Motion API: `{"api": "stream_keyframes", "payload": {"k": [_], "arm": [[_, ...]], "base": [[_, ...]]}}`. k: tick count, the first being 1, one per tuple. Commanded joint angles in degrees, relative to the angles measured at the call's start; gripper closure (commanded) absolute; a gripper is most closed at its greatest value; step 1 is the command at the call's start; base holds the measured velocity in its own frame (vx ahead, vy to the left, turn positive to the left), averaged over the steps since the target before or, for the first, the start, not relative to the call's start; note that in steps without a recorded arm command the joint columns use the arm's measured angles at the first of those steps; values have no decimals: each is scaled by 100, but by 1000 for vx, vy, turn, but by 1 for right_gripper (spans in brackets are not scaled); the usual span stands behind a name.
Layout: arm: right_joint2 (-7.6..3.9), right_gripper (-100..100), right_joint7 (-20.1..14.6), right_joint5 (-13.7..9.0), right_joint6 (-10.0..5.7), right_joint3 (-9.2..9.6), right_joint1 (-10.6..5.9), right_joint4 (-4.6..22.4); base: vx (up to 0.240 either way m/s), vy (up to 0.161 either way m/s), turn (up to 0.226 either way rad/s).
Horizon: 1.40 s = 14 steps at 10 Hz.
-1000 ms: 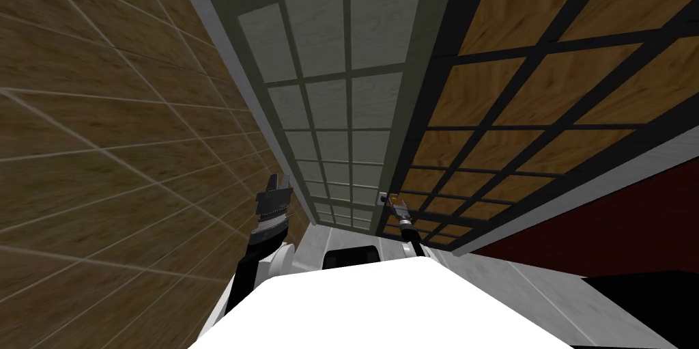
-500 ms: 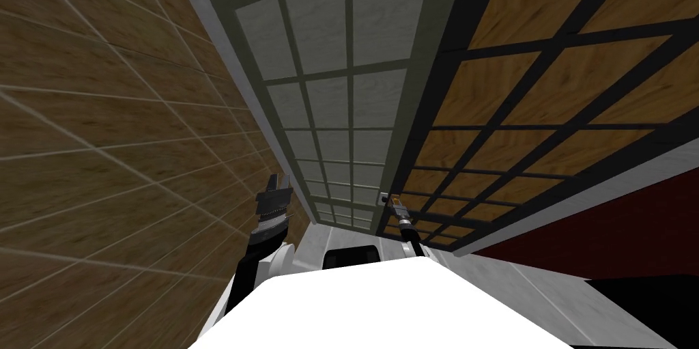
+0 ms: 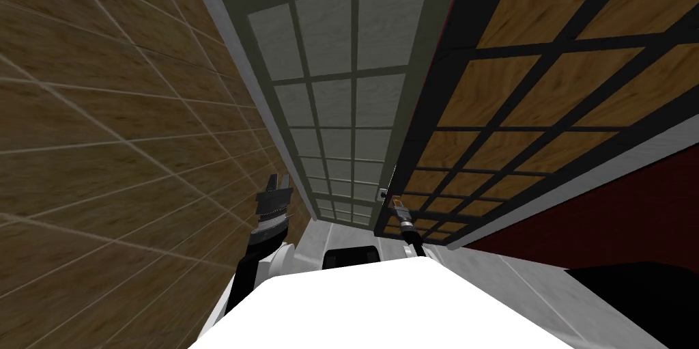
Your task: Pull the door open
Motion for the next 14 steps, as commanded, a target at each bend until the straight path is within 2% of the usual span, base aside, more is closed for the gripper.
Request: {"api": "stream_keyframes", "payload": {"k": [1,2,3,5,7,9,10,13,14], "arm": [[-83,100,2,-47,-10,-99,64,198],[-127,100,-80,-77,3,-134,166,233],[-127,100,-80,-77,3,-134,166,92],[-142,100,-107,-86,7,-146,200,245],[-223,100,-384,-160,26,-172,346,303],[-223,100,-384,-160,26,-172,346,303],[-288,100,-607,-219,40,-192,463,350],[-288,100,-607,-219,34,-192,463,401],[-288,100,-607,-219,-63,-192,454,610]], "base": [[-128,20,-43],[-168,58,-76],[-162,38,-79],[-57,1,-4],[-137,-8,-69],[-83,16,-35],[-141,18,-97],[-76,6,-28],[3,-7,0]]}}
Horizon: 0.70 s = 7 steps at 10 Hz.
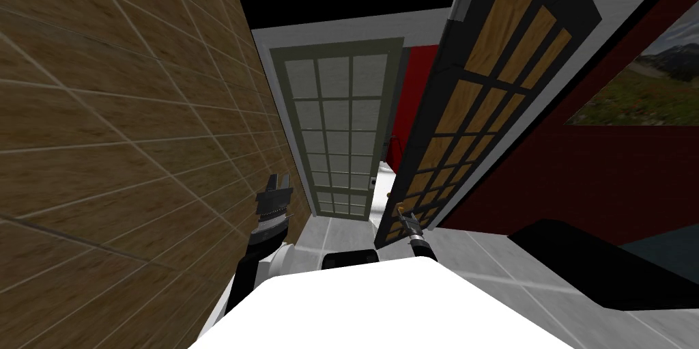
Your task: Pull the door open
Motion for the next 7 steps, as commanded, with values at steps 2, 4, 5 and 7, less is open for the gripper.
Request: {"api": "stream_keyframes", "payload": {"k": [2,4,5,7], "arm": [[-46,100,-242,-46,278,-30,207,-230],[-62,100,-323,-65,280,-26,227,-220],[-92,100,-484,-101,285,-19,265,-200],[-92,100,-484,-101,285,-19,265,-200]], "base": [[-30,4,-15],[-76,8,-26],[-77,19,-35],[-53,-7,-23]]}}
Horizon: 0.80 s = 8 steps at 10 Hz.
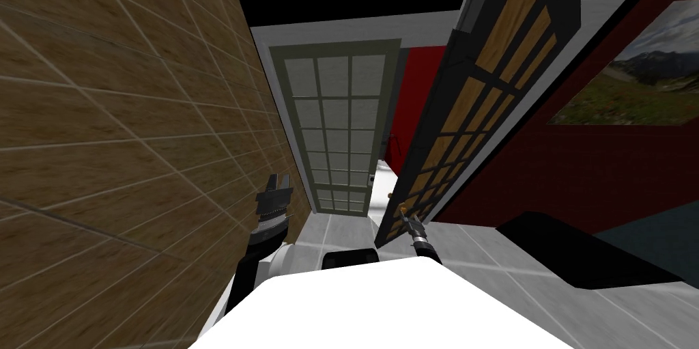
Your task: Pull the door open
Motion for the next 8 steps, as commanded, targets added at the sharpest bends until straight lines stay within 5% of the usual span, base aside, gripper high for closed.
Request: {"api": "stream_keyframes", "payload": {"k": [1,2,4,8], "arm": [[-115,100,-227,-86,101,-66,102,140],[-115,100,-227,-86,101,-66,102,-125],[-115,100,-227,-86,101,-66,102,140],[-146,100,-389,-123,106,-59,140,161]], "base": [[-71,3,-39],[-84,11,-31],[-26,-2,-1],[-29,0,-16]]}}
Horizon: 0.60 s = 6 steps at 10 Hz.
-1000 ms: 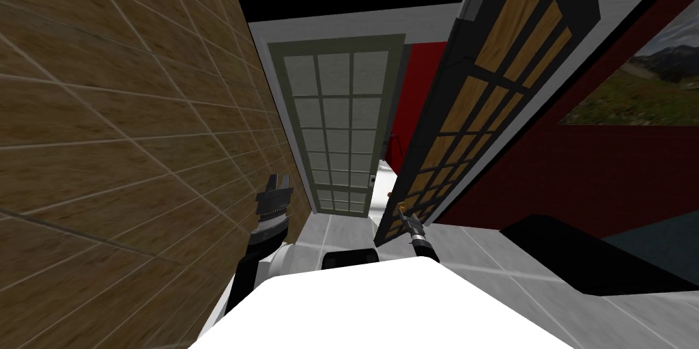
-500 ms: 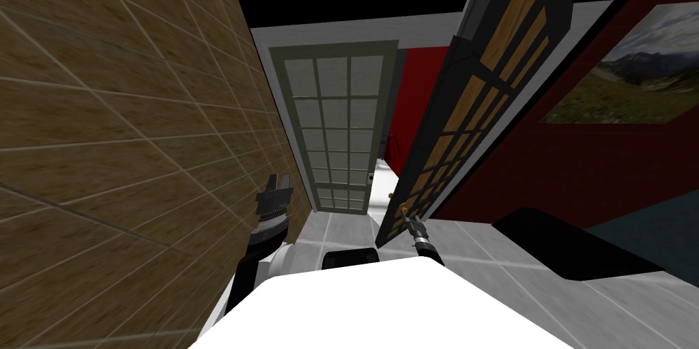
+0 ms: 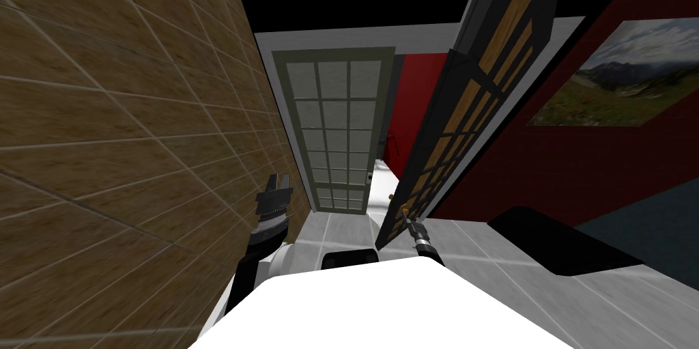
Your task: Pull the door open
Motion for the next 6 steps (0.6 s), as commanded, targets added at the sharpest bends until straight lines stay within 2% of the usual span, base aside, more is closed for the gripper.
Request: {"api": "stream_keyframes", "payload": {"k": [1,2,4,6], "arm": [[-41,100,-55,-4,170,-31,132,-53],[-41,100,-55,-4,170,-31,132,-53],[-85,100,-337,-64,175,-5,171,-25],[-85,100,-337,-64,175,-5,171,-25]], "base": [[0,0,0],[-5,1,-2],[-55,2,-17],[-28,-4,-20]]}}
